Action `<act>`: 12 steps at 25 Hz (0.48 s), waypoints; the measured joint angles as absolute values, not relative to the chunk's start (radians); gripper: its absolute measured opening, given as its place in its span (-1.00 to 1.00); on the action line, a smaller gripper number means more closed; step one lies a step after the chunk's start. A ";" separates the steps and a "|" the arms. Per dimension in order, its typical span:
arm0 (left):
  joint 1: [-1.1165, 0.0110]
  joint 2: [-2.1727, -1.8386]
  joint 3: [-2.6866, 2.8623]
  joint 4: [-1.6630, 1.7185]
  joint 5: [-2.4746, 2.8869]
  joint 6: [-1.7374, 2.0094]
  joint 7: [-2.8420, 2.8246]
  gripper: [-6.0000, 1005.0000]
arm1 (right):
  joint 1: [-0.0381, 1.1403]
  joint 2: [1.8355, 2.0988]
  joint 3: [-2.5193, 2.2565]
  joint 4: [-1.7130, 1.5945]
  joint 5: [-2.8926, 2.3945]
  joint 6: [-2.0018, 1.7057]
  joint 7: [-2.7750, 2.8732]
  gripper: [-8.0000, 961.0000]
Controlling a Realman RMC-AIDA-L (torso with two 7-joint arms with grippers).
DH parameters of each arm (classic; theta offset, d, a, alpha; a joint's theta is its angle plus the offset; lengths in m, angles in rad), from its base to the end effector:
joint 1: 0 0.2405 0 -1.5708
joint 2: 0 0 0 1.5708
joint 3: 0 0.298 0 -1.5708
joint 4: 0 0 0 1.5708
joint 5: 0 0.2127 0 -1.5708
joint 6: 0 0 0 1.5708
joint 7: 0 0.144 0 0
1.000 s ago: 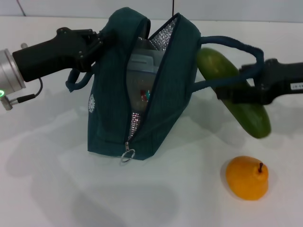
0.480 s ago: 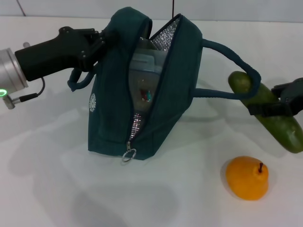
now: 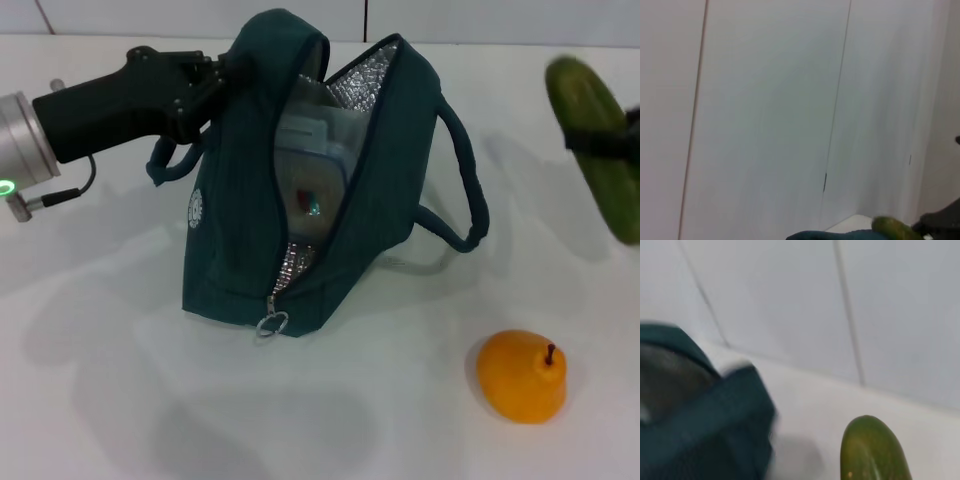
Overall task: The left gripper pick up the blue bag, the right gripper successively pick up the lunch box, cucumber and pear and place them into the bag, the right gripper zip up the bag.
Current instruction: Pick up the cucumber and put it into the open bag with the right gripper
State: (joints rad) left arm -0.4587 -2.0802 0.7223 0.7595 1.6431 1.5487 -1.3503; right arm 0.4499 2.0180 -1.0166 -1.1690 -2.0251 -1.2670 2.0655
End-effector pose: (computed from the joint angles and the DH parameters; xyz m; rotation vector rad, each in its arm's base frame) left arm -0.2772 0.3611 0.0249 -2.4452 -0.4715 -1.0050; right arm 0.2642 0.3998 0.0502 -2.4376 0.8500 0.3838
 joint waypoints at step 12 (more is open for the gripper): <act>-0.459 -2.082 0.722 0.758 1.641 1.549 -1.336 -0.89 | 0.498 2.020 -1.140 -0.855 -1.211 -1.453 1.409 0.24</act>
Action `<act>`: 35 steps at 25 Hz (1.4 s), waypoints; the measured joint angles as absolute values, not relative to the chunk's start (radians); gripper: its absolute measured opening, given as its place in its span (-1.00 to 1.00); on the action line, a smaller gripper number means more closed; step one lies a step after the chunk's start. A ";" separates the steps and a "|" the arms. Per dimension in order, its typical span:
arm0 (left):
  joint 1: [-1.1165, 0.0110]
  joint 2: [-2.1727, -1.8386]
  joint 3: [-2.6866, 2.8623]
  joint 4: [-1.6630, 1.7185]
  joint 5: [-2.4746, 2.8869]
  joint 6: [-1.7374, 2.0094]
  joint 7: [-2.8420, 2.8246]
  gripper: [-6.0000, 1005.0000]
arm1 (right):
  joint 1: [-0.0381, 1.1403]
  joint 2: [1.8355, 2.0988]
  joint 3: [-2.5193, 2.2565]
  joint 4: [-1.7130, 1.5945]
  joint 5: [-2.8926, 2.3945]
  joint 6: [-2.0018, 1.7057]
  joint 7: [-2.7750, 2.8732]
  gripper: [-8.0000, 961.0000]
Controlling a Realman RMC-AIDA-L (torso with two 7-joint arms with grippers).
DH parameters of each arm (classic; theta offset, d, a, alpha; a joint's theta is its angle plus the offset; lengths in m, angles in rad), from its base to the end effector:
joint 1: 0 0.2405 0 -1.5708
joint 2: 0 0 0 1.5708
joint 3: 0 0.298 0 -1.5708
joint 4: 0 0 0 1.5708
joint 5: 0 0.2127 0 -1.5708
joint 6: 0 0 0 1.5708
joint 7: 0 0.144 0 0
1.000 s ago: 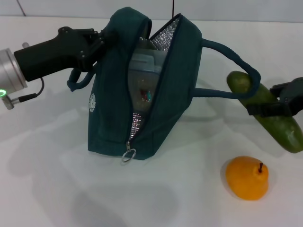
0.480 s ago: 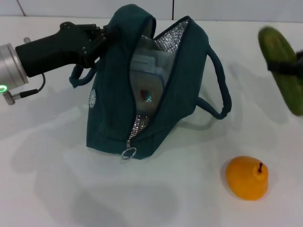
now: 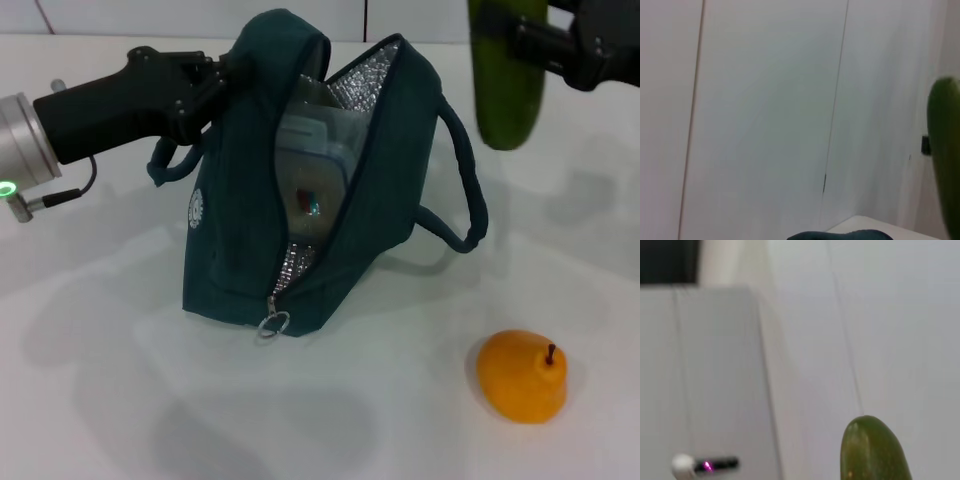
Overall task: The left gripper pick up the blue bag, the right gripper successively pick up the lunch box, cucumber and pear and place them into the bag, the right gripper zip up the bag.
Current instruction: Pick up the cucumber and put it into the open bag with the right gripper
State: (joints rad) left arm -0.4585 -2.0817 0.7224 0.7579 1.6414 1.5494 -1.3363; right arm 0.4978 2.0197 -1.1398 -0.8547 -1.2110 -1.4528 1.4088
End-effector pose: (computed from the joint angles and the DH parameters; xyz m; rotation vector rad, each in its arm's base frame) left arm -0.2769 0.3608 0.0242 -2.4445 -0.4561 -1.0039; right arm 0.1955 0.3832 0.0303 -2.5068 0.2753 1.2578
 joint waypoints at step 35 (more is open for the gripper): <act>-0.511 -2.082 0.723 0.721 1.643 1.537 -1.296 -0.89 | 0.797 2.028 -1.634 -0.470 -0.829 -1.300 1.052 0.27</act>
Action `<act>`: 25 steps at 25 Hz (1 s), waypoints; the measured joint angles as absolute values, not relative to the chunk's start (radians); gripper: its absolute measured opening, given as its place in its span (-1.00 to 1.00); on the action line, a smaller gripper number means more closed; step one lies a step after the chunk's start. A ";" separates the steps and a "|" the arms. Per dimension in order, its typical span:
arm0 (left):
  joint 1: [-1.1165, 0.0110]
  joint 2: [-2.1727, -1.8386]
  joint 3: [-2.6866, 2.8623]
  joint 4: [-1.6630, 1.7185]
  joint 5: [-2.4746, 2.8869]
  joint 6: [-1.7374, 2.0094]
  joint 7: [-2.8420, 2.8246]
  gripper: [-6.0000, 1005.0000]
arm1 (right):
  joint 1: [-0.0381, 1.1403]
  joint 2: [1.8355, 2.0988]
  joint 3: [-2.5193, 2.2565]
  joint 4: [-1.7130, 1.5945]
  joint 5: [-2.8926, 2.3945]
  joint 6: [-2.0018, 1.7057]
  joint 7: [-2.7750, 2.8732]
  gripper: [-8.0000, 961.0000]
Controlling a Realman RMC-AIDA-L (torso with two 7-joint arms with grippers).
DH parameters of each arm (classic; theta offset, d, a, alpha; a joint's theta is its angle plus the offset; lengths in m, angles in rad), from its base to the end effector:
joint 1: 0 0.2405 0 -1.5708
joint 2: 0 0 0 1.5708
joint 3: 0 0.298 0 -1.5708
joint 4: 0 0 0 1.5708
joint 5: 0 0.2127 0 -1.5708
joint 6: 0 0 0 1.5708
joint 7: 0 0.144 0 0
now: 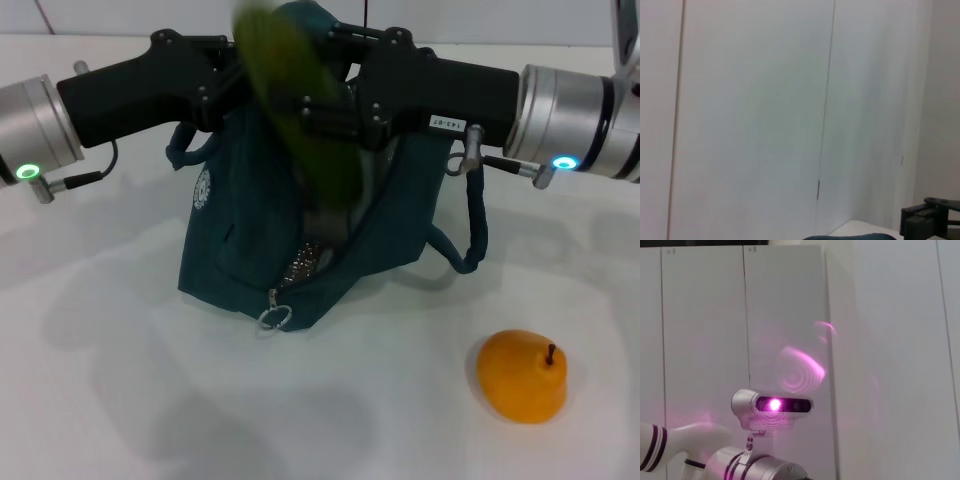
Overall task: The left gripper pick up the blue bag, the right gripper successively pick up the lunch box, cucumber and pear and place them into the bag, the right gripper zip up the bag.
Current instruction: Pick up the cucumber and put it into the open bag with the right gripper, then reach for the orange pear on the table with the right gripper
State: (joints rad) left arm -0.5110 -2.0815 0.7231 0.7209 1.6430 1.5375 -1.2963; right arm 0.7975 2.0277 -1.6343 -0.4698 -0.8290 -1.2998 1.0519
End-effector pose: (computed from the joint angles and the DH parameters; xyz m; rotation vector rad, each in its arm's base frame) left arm -0.2626 0.3736 0.0176 -2.4643 -0.3945 -1.0141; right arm 0.1290 0.4048 -0.0739 -2.7044 0.0909 1.2156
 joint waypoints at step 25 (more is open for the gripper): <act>-0.484 -2.085 0.713 0.697 1.627 1.521 -1.266 -0.89 | 0.292 1.899 -1.297 -0.469 -1.158 -1.756 0.829 0.49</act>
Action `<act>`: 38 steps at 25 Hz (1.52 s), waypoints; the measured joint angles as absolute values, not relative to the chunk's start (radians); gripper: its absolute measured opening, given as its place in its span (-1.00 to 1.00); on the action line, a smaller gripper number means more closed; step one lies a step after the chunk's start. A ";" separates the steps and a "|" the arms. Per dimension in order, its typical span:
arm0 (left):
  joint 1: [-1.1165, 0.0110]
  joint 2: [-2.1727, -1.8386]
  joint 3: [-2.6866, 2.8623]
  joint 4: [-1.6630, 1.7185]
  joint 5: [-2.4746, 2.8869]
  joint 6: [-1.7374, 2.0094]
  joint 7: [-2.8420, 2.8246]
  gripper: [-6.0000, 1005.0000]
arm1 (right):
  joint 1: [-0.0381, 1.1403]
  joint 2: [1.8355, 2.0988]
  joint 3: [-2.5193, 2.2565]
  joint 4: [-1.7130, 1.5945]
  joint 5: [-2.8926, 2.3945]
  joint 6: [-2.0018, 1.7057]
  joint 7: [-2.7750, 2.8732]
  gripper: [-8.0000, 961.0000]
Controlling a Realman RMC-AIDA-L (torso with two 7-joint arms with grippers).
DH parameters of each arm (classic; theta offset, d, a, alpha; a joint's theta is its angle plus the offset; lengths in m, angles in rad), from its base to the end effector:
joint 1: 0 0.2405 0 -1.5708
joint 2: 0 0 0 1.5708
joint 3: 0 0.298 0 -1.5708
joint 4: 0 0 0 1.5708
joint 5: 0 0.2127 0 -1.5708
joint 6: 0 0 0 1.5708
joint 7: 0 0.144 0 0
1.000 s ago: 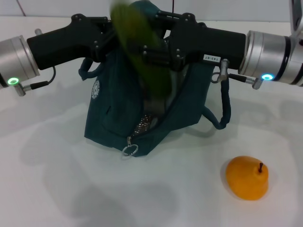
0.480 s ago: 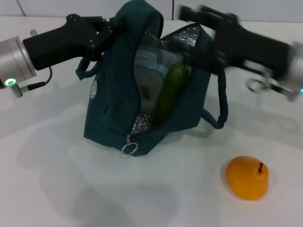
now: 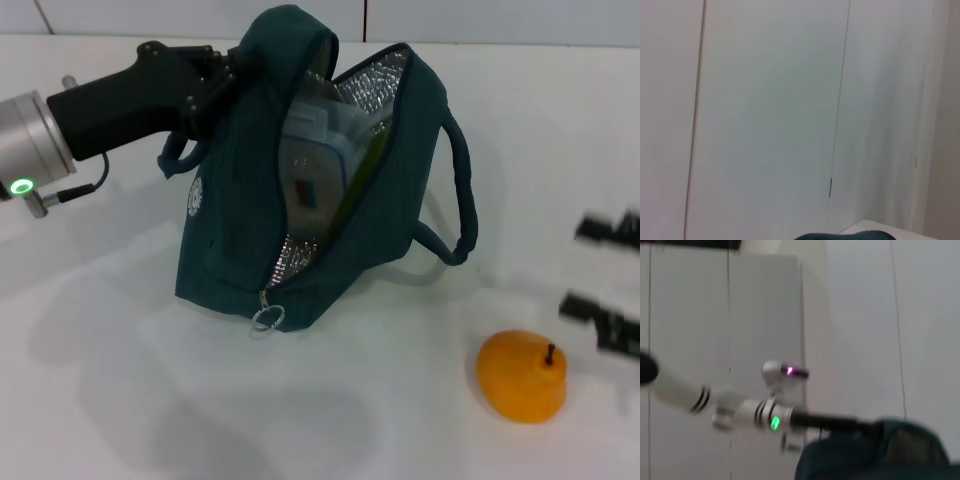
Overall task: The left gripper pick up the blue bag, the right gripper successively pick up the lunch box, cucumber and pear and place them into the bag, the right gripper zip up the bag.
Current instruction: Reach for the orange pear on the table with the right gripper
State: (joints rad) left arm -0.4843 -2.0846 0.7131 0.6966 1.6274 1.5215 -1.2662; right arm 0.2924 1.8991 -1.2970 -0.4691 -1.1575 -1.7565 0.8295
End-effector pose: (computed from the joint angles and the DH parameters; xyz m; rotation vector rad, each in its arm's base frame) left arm -0.2755 0.3673 0.0156 -2.4200 -0.4280 -1.0110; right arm 0.3225 0.2692 0.0156 -2.5882 0.0957 1.1237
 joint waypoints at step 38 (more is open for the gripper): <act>-0.479 -2.085 0.714 0.684 1.631 1.522 -1.240 -0.89 | 0.259 1.947 -1.261 -0.351 -1.316 -1.660 0.786 -0.23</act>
